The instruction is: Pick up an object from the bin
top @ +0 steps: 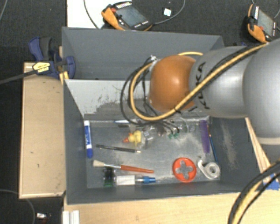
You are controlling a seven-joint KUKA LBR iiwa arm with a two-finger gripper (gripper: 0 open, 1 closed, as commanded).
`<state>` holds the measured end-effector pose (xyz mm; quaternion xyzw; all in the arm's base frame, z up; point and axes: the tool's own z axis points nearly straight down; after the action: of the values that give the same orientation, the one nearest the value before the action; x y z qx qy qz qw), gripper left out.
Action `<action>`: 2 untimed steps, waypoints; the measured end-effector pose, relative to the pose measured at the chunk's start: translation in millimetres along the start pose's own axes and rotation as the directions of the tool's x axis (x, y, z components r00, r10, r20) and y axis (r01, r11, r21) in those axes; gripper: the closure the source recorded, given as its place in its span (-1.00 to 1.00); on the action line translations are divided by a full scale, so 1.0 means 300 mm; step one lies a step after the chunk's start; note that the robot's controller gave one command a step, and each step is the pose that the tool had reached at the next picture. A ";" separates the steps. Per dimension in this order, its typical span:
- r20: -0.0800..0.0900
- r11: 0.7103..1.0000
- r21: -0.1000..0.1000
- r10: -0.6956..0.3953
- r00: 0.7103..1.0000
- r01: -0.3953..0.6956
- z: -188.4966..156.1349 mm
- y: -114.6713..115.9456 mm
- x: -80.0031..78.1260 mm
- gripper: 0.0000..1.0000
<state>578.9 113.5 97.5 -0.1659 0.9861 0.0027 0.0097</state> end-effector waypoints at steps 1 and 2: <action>0.000 1.000 0.000 0.001 1.000 -0.001 0.000 0.000 0.000 1.00; 0.032 1.000 -0.004 0.009 0.999 -0.009 0.059 -0.020 0.028 1.00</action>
Offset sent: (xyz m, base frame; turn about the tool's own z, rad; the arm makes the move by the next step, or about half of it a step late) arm -0.0137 -0.0141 -0.0275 0.0057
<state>573.2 105.2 79.4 -0.1614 0.9865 0.0070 0.0250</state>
